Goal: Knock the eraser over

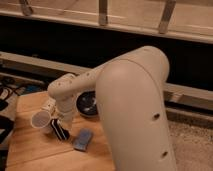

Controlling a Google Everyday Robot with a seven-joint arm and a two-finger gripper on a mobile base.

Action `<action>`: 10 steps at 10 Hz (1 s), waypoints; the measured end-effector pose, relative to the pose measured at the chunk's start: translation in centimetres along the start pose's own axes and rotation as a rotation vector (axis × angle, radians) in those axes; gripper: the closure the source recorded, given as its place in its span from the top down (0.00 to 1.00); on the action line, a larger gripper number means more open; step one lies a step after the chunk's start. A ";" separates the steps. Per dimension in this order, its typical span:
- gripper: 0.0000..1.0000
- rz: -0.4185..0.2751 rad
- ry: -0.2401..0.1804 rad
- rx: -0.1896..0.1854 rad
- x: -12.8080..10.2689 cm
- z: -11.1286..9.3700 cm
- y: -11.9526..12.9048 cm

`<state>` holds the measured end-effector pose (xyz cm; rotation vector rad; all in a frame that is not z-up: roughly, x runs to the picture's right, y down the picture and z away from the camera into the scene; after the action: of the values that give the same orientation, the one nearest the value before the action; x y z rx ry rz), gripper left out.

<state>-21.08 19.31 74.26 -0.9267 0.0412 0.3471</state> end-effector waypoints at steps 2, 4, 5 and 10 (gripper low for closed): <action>0.01 -0.047 0.001 -0.013 -2.1 0.6 -0.2; 0.01 -0.045 0.002 -0.010 -3.6 0.7 -0.5; 0.01 -0.037 0.011 -0.018 -3.5 0.7 -0.4; 0.01 -0.006 0.037 -0.037 -3.7 0.5 -0.9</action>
<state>-24.39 18.17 75.89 -0.9694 0.0664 0.3263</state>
